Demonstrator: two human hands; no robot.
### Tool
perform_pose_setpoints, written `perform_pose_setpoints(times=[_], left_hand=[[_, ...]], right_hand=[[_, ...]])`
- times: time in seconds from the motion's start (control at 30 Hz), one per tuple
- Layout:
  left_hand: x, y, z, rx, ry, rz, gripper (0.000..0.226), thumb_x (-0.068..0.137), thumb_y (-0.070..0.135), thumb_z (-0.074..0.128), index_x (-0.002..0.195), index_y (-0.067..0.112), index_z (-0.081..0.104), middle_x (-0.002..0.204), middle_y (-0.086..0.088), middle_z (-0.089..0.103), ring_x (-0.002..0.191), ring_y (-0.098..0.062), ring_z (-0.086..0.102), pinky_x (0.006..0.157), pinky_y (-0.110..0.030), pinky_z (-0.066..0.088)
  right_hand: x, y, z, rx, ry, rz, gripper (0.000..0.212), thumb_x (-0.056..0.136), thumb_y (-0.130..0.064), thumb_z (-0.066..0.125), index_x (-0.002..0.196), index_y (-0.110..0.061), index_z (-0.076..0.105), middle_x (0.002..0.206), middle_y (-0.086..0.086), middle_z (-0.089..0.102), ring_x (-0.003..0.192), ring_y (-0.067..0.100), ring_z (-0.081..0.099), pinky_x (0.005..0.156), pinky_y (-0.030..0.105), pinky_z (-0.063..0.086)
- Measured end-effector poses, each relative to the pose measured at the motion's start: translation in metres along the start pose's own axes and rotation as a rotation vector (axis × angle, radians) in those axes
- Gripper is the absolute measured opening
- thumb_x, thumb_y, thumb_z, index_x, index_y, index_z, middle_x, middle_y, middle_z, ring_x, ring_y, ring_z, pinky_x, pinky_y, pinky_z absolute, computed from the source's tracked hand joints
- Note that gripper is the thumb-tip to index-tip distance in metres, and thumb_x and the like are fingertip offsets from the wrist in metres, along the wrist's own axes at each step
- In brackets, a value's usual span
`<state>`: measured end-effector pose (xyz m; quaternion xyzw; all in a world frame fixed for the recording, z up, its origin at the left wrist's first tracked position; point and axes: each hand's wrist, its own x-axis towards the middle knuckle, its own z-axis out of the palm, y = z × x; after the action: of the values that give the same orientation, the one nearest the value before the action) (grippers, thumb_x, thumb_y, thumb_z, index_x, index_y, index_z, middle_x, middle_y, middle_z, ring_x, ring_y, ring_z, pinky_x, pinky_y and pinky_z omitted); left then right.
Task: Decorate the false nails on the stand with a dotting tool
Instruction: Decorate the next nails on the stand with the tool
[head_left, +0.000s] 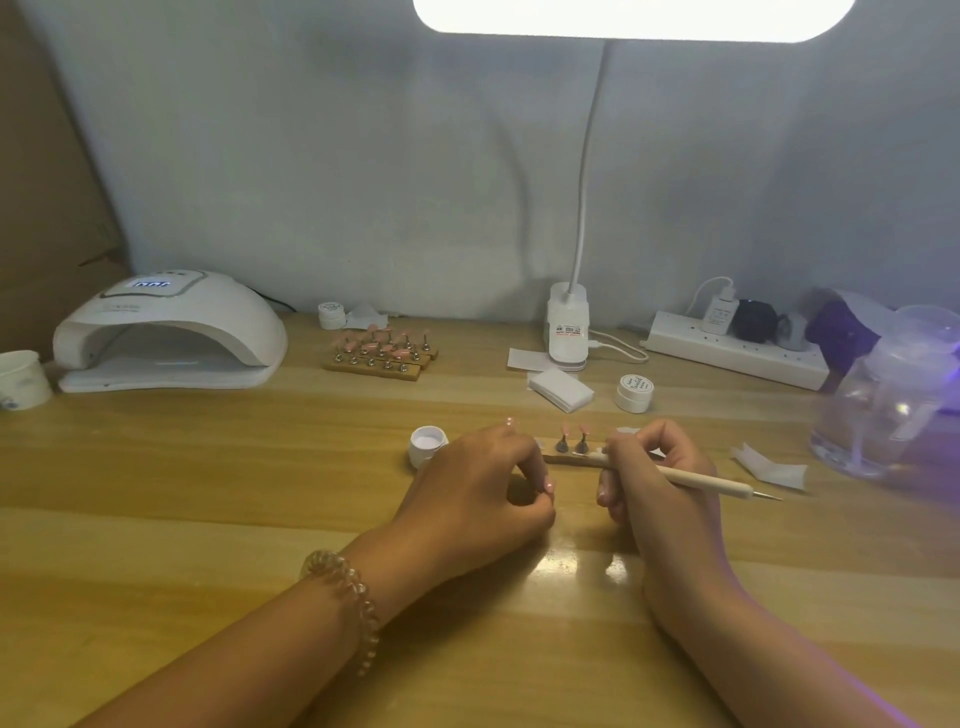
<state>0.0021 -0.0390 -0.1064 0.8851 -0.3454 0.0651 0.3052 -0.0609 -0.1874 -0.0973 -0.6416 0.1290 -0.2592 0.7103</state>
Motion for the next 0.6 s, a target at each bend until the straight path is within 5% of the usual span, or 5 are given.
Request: perform_pose_setpoints(times=[0.13,0.33,0.6], left_hand=[[-0.0012,0.0,0.0032,0.013,0.012,-0.003,0.011,0.085,0.037,0.064,0.081,0.034,0.055,0.084,0.021,0.055,0.107,-0.014,0.057,0.099,-0.035,0.047],[-0.0025,0.0,0.0015,0.011,0.01,-0.019,0.015,0.086,0.038,0.066,0.084,0.041,0.051,0.088,0.023,0.057,0.08,0.016,0.048,0.066,-0.014,0.037],[-0.0024,0.0006,0.0021,-0.049,-0.003,-0.093,0.019,0.086,0.039,0.07,0.077,0.045,0.054,0.094,0.021,0.062,0.076,0.016,0.048,0.065,-0.017,0.036]], right_hand=[[0.0002,0.0006,-0.0008,-0.01,-0.017,-0.004,0.023,0.091,-0.014,0.061,0.073,-0.009,0.047,0.045,0.004,0.051,0.041,0.006,0.046,0.04,0.016,0.037],[0.0007,0.0016,-0.0013,-0.026,-0.025,-0.004,0.024,0.092,-0.014,0.061,0.072,-0.012,0.048,0.045,0.003,0.053,0.041,0.005,0.047,0.04,0.016,0.037],[0.0001,0.0011,-0.0018,-0.034,-0.036,-0.004,0.023,0.092,-0.012,0.061,0.073,-0.01,0.047,0.045,0.002,0.052,0.04,0.005,0.045,0.04,0.015,0.036]])
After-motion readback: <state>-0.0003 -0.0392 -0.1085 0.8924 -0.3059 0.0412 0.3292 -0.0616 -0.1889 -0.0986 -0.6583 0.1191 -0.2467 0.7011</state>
